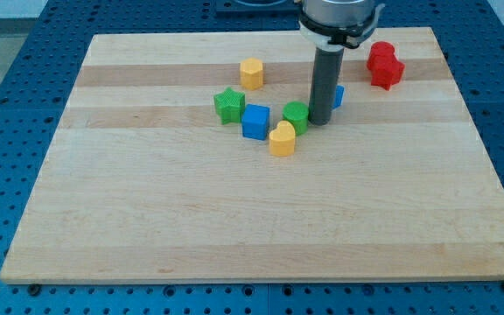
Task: Push the blue triangle closer to the green circle
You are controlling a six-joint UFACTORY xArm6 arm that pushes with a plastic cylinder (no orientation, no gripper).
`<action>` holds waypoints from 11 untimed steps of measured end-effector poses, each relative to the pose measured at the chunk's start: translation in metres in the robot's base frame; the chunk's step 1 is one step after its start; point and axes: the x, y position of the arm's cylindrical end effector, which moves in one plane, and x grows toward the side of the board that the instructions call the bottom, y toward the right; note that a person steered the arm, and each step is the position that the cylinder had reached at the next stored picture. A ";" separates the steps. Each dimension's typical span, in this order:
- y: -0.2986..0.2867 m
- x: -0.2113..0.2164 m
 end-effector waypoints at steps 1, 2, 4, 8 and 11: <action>0.003 0.000; 0.026 0.000; 0.066 -0.006; 0.072 -0.035; 0.041 -0.041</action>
